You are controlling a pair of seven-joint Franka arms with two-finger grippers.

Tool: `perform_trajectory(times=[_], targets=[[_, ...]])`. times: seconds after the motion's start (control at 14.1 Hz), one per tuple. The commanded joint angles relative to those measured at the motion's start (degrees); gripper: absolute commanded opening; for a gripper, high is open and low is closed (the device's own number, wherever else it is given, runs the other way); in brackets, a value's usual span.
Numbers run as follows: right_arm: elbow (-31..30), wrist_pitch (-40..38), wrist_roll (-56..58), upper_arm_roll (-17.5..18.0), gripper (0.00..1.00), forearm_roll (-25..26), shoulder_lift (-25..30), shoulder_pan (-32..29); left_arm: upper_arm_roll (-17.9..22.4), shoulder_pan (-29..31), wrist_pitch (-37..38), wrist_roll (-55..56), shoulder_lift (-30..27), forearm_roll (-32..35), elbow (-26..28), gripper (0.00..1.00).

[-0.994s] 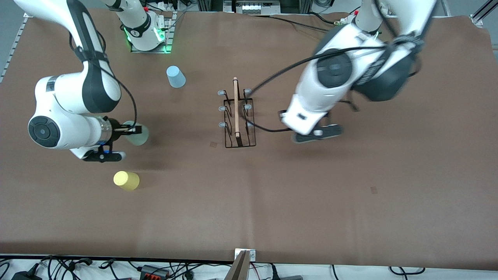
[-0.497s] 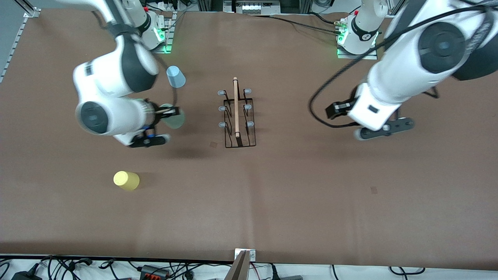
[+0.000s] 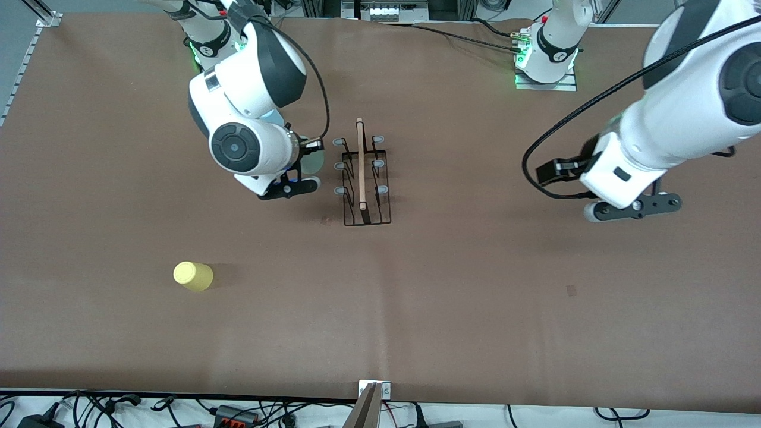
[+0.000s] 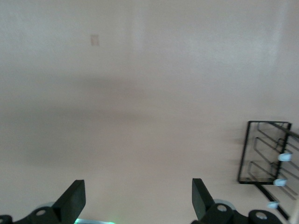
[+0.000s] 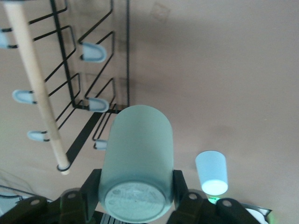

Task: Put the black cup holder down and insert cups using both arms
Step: 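Carry the teal cup toward the rack while the left gripper withdraws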

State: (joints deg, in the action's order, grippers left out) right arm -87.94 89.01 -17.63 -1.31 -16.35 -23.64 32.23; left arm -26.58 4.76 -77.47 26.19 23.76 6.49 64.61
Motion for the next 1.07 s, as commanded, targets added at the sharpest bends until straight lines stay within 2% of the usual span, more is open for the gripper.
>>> perform_trajectory(times=[0.0, 0.14, 0.21, 0.36, 0.43, 0.57, 0.78, 0.99], targets=[[0.40, 1.77, -1.61, -0.54, 0.23, -2.55, -0.70, 2.83, 2.14, -0.27, -1.79, -3.77, -3.53, 1.41, 2.78, 1.00], [0.23, 3.00, -2.41, -0.54, 0.23, -2.64, -1.31, 3.71, 1.53, -0.71, -1.46, -4.82, -5.38, 0.80, 5.15, 1.00], [0.23, 3.27, -2.50, -0.54, 0.23, -2.64, -2.01, 4.32, 2.05, -0.89, -2.59, -5.00, -8.09, 0.71, 9.70, 1.00], [-0.04, 3.19, -2.50, -0.54, 0.23, -2.64, -2.72, 5.47, 2.14, -1.06, -7.50, -5.09, -16.51, 0.80, 22.16, 1.00], [-0.30, 2.92, -2.50, -0.54, 0.23, -2.55, -3.16, 5.56, 2.23, -3.07, -9.52, -5.44, -19.51, 0.80, 26.66, 1.00], [-1.00, 2.14, -2.50, -0.54, 0.23, -2.55, -2.99, 5.47, 1.45, -5.80, -9.72, -4.66, -18.41, 0.71, 26.10, 1.00], [-1.09, 1.34, -2.50, -0.54, 0.23, -2.55, -3.16, 5.91, 1.35, -6.07, -7.88, -5.09, -17.61, -1.74, 24.51, 1.00], [-1.09, 1.87, -2.50, -0.54, 0.23, -2.55, -3.95, 6.17, -0.84, -8.27, -7.61, -5.18, -17.61, -1.84, 24.25, 1.00]])
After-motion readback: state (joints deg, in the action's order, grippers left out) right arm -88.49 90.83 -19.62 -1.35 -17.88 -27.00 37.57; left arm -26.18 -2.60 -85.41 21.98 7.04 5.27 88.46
